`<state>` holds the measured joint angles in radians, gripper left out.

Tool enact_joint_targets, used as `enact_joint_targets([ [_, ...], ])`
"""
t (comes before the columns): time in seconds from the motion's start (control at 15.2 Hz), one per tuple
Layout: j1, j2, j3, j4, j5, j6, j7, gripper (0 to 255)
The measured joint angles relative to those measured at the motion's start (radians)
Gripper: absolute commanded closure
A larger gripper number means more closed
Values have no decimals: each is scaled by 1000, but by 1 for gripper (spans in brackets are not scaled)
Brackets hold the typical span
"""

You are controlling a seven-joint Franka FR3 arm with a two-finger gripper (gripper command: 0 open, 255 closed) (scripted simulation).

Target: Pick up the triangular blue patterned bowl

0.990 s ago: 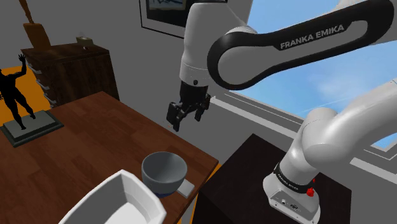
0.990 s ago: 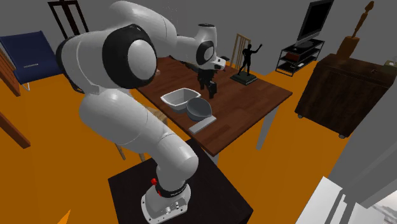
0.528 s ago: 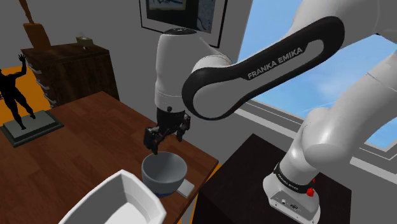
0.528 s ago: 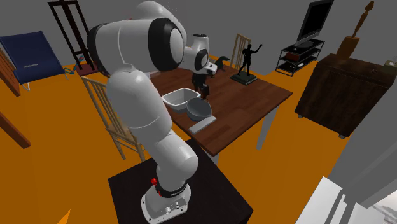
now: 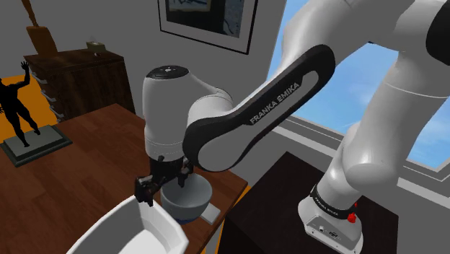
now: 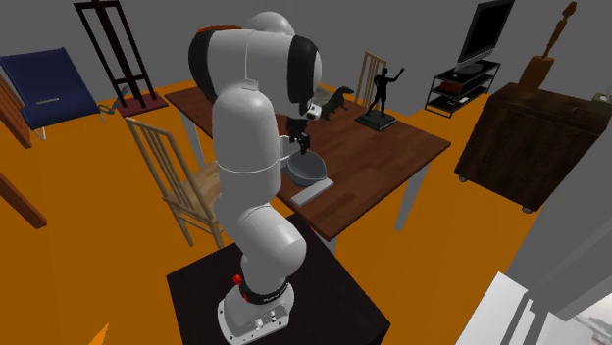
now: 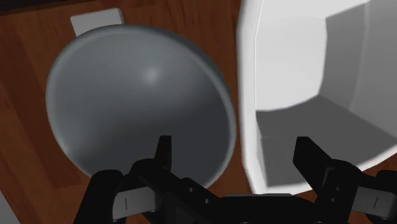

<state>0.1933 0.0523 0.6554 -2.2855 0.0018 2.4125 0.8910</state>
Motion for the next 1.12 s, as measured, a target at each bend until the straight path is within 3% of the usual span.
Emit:
enact_joint_targets([
  [0.46, 16, 91, -14, -16, -86, 89, 62, 0],
  [0.53, 18, 94, -14, -19, -90, 94, 65, 255],
  [1.12, 17, 89, -12, -20, -86, 101, 62, 255],
])
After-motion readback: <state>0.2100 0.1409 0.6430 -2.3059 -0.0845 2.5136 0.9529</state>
